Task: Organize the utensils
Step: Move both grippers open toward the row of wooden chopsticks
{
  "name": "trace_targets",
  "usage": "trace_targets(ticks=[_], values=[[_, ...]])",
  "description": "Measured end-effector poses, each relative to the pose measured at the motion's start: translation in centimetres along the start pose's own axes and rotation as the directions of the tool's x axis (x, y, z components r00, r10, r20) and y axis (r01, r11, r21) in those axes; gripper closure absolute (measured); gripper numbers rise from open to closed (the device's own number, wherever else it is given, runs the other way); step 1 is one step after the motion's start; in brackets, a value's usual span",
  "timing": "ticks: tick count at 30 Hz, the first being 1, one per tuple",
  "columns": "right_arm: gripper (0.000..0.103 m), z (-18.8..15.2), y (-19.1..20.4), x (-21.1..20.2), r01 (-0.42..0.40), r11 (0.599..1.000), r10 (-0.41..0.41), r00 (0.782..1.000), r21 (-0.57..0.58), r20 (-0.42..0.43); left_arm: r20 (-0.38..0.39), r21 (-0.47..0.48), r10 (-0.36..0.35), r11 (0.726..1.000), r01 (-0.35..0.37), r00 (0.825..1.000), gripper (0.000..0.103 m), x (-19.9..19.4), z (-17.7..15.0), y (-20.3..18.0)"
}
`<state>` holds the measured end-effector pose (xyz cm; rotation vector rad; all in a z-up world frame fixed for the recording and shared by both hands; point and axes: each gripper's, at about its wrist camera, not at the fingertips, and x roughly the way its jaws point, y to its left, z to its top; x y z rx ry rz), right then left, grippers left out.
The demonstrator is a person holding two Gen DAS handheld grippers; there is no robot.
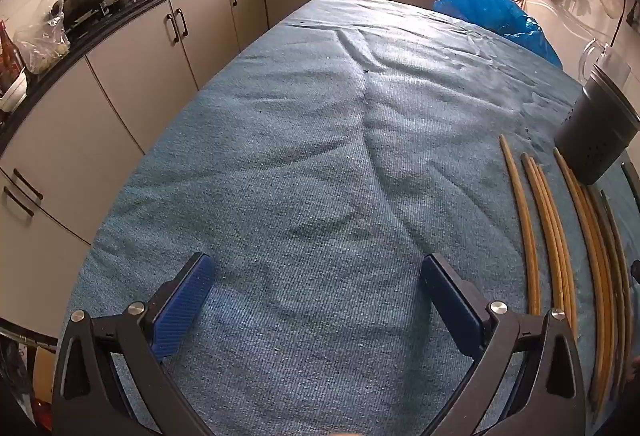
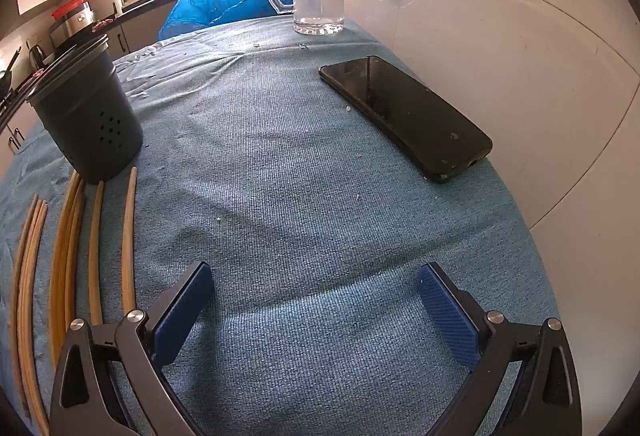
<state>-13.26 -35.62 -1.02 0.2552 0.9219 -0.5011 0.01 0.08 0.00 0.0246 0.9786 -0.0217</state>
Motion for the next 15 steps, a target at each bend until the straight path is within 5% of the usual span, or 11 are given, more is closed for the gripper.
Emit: trace_targets(ticks=[11,15], values=[[0.000,0.5,-0.1,0.1,-0.023,1.000,0.022,0.999,-0.019,-0.026,0.013,-0.002,0.007,1.000,-0.007,1.000,0.000,-0.8,0.4,0.8],[0.000,0.5,-0.2,-0.9,-0.047,0.999,0.047,0.999,-0.011,-0.023,0.102,-0.009,0.062,0.998,-0.061,0.993,0.000,-3.0,-0.6,0.6]])
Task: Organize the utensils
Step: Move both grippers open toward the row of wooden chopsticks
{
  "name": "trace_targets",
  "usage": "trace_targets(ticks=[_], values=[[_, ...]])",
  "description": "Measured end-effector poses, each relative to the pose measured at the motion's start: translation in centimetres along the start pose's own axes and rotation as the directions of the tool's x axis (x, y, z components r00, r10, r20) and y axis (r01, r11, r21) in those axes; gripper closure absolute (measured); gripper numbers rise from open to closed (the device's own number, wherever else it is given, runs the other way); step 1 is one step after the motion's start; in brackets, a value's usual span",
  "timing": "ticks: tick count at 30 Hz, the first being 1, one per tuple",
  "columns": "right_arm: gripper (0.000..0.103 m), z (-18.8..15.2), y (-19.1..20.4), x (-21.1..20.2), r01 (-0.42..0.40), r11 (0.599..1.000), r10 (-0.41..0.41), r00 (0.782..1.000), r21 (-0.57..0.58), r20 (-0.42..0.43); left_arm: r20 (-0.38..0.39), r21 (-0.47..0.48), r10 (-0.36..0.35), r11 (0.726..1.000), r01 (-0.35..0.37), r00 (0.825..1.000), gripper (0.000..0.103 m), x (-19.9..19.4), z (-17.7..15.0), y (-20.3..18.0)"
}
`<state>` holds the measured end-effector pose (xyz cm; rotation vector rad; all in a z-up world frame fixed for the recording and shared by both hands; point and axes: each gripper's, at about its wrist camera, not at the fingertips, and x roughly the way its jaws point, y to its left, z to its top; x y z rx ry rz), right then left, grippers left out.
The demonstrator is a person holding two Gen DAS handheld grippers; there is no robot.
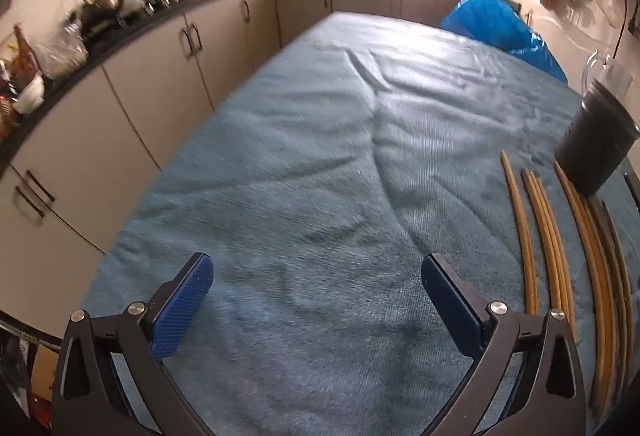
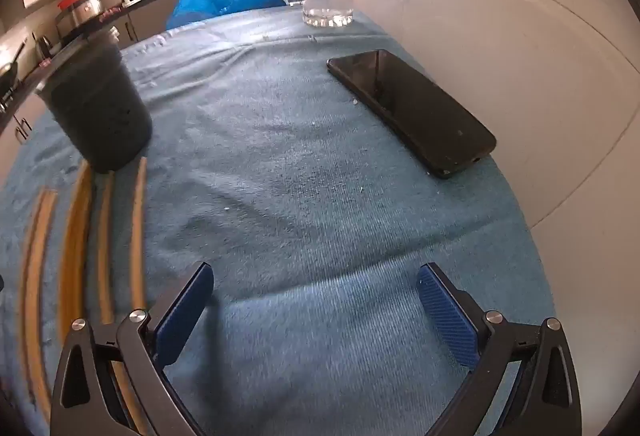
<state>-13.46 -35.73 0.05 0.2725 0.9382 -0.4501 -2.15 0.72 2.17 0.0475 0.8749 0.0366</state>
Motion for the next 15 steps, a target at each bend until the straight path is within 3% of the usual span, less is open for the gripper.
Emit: trace_targets(ticks=[5,9,15], values=[[0.000,-0.1,0.2,-5.3,-0.032,0.999,0.035,0.985,-0.023,0.168,0.122,0.022,0.045,0.999,-0.048,0.991,0.000,-4.0,0.5,-0.8],[0.000,0.1,2.1,-10.3,-0.097,0.989,0.127,0.948,-0.115,0.293,0.207,0.042,0.056,0.997,-0.066,0.977,0.000,-7.2,1.1,-1.9],[0.000,0.2,4.5,-13.2,-0.209,0.955,0.273,0.897,-0.211,0.349,0.284,0.073,0.079,0.992,-0.104,0.955,0.000,-10.6,1.3,-2.9]])
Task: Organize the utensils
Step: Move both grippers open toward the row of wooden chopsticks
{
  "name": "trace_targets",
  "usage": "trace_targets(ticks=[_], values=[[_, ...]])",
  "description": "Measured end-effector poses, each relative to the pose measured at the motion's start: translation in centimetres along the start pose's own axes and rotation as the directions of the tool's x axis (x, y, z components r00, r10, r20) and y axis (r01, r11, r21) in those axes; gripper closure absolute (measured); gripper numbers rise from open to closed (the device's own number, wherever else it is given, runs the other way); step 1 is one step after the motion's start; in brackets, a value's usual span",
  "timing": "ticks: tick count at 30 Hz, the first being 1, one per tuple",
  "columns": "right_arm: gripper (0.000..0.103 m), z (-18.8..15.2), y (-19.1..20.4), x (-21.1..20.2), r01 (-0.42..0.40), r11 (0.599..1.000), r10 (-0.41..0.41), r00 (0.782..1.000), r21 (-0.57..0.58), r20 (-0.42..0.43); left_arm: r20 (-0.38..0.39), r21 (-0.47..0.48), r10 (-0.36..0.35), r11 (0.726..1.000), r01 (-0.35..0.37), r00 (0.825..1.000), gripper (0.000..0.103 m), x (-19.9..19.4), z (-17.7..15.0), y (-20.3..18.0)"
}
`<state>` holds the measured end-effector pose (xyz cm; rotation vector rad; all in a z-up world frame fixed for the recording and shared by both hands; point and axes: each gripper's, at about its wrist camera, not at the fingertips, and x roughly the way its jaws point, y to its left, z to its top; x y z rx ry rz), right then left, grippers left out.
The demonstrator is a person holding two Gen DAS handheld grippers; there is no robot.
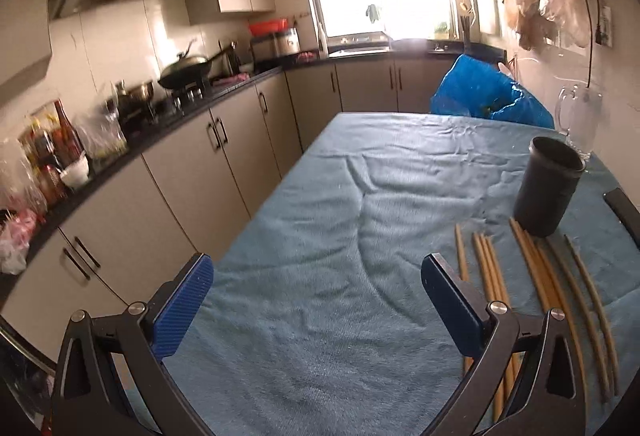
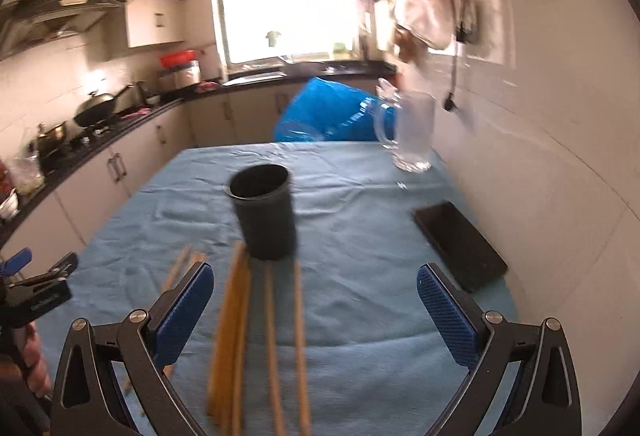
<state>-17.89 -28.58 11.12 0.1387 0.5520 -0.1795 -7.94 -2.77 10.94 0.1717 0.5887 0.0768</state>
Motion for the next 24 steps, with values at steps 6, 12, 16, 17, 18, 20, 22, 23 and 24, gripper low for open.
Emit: trace_targets(ticks=[6,12,16,17,18,20,22,23,24], values=[[0.000,0.2,1.3,-0.5,-0.066,0.998,0.067,0.998,-0.019,0.010,0.017,0.017,0.018,1.000,-0.018,1.000,0.000,-1.1,0.9,-0.4],[0.000,0.2,1.6,-0.8,-0.102,0.995,0.102,0.995,-0.017,-0.007,0.027,0.032,0.024,0.999,-0.025,0.999,0.000,-2.3,-0.1,-1.3],[0.001,0.2,1.8,-0.9,-0.121,0.992,0.121,0.992,-0.018,-0.020,0.023,0.045,0.023,0.999,-0.024,0.999,0.000,-2.3,-0.1,-1.7],[0.001,0.1,1.9,-0.8,-0.125,0.992,0.124,0.992,-0.021,-0.027,0.020,0.048,0.023,0.999,-0.024,1.000,0.000,-2.3,-0.3,-2.0],[0.001,0.2,1.9,-0.7,-0.127,0.992,0.126,0.991,-0.021,-0.035,0.014,0.050,0.021,0.999,-0.022,1.000,0.000,-2.2,-0.4,-2.0],[0.003,0.2,1.8,-0.3,-0.137,0.990,0.136,0.989,-0.016,-0.059,-0.003,0.048,0.007,0.999,-0.007,1.000,0.000,-1.9,-0.4,-2.1],[0.009,0.3,1.5,0.2,-0.157,0.988,0.156,0.983,-0.003,-0.093,-0.043,0.043,-0.028,0.999,0.030,0.999,0.000,-1.2,-0.5,-1.9],[0.010,0.4,1.4,0.5,-0.165,0.986,0.164,0.980,0.002,-0.108,-0.055,0.040,-0.038,0.998,0.041,0.998,0.000,-1.0,-0.5,-1.9],[0.013,0.5,1.4,0.7,-0.171,0.985,0.171,0.978,0.003,-0.120,-0.069,0.040,-0.048,0.998,0.051,0.996,0.000,-0.6,-0.5,-1.9]])
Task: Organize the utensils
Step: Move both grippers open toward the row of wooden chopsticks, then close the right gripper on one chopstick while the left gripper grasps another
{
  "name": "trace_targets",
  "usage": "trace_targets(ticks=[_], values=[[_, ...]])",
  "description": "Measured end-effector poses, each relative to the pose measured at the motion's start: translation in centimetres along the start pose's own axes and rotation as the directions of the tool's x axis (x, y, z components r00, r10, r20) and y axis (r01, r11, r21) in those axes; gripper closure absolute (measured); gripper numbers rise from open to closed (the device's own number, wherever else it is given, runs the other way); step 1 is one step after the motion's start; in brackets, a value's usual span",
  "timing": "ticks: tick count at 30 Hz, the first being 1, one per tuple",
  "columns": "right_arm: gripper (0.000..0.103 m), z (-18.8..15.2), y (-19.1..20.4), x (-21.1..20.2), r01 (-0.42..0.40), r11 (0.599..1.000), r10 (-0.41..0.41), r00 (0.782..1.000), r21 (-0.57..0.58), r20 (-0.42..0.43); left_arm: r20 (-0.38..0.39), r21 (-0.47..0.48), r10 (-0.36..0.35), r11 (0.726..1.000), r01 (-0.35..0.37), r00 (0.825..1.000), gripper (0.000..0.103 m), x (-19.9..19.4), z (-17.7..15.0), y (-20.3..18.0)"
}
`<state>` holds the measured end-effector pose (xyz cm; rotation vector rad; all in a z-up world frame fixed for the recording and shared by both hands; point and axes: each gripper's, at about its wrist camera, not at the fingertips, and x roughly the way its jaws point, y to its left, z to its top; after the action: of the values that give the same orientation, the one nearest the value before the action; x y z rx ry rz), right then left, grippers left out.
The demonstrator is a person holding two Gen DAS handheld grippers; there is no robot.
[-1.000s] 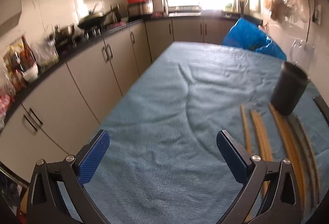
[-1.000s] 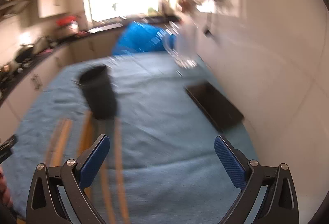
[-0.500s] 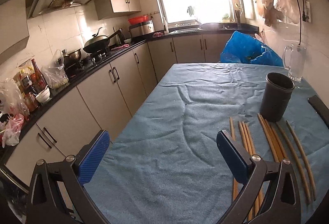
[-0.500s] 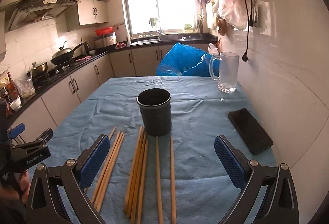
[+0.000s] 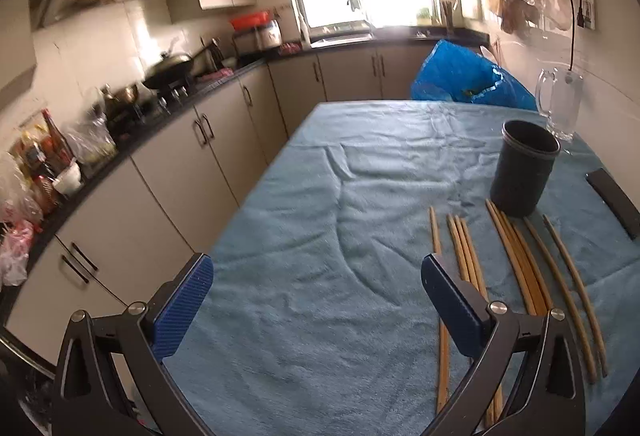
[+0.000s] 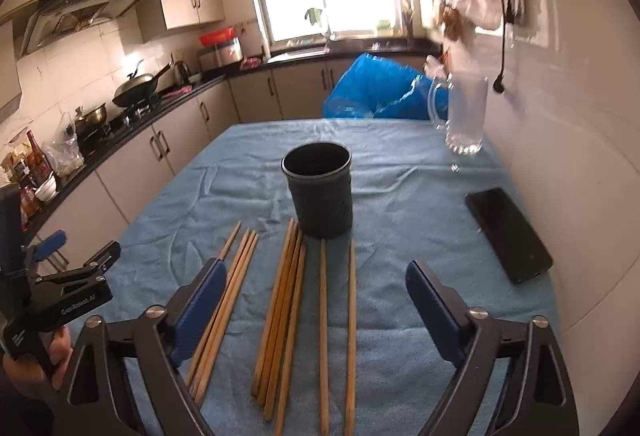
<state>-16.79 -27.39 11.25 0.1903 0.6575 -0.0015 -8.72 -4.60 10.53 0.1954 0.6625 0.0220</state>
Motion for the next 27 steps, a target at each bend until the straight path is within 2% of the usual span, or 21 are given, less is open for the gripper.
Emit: trace_targets(ticks=[2,4,5,6,8,9,11,13,14,16,18,19,20,24,27], values=[[0.020,0.3,-0.2,0.5,-0.001,1.000,0.001,1.000,-0.001,-0.024,-0.030,0.005,-0.038,0.999,0.038,0.999,0.000,0.7,0.0,0.0],[0.032,0.4,-0.4,1.3,-0.014,1.000,0.014,0.998,0.001,-0.055,-0.065,-0.001,-0.084,0.996,0.084,0.994,0.000,1.5,0.1,0.0],[0.045,0.5,-0.6,1.8,-0.021,1.000,0.022,0.997,0.008,-0.075,-0.077,-0.004,-0.099,0.995,0.099,0.992,0.002,1.8,0.2,0.0],[0.053,0.5,-0.8,2.3,-0.025,0.999,0.027,0.995,0.019,-0.096,-0.098,-0.007,-0.123,0.992,0.123,0.988,0.004,2.3,0.2,0.0],[0.059,0.7,-1.2,3.5,-0.043,0.998,0.049,0.989,0.042,-0.141,-0.136,-0.016,-0.154,0.988,0.153,0.979,0.013,3.1,0.3,0.0],[0.061,0.7,-1.4,4.1,-0.047,0.998,0.055,0.987,0.050,-0.154,-0.164,-0.029,-0.180,0.984,0.178,0.970,0.017,3.7,0.5,0.0],[0.063,0.9,-1.8,5.3,-0.048,0.997,0.060,0.981,0.068,-0.183,-0.210,-0.053,-0.218,0.976,0.212,0.953,0.034,4.7,0.7,0.1],[0.075,1.2,-2.0,6.4,-0.074,0.993,0.093,0.973,0.094,-0.211,-0.265,-0.087,-0.274,0.962,0.260,0.924,0.039,5.9,0.9,0.3],[0.075,1.3,-2.1,7.1,-0.083,0.991,0.105,0.968,0.104,-0.228,-0.291,-0.101,-0.302,0.953,0.285,0.908,0.040,6.6,1.1,0.3],[0.075,1.6,-2.1,8.2,-0.085,0.990,0.113,0.961,0.117,-0.254,-0.320,-0.123,-0.337,0.941,0.314,0.885,0.041,7.5,1.3,0.1],[0.075,1.7,-2.0,9.6,-0.087,0.989,0.119,0.953,0.123,-0.279,-0.337,-0.134,-0.351,0.936,0.325,0.873,0.051,8.2,1.5,-0.1],[0.075,1.8,-1.9,10.4,-0.089,0.988,0.124,0.947,0.129,-0.297,-0.357,-0.134,-0.358,0.934,0.332,0.863,0.058,8.7,1.7,-0.4],[0.075,1.8,-1.8,10.9,-0.091,0.987,0.127,0.943,0.129,-0.308,-0.374,-0.140,-0.370,0.929,0.343,0.850,0.061,9.2,1.8,-0.7],[0.075,1.7,-1.5,13.4,-0.073,0.991,0.110,0.927,0.116,-0.358,-0.410,-0.150,-0.399,0.917,0.371,0.821,0.061,10.7,2.6,-1.5],[0.075,1.5,-1.5,14.9,-0.056,0.992,0.096,0.917,0.113,-0.386,-0.426,-0.145,-0.404,0.913,0.380,0.809,0.061,11.5,3.2,-2.1]])
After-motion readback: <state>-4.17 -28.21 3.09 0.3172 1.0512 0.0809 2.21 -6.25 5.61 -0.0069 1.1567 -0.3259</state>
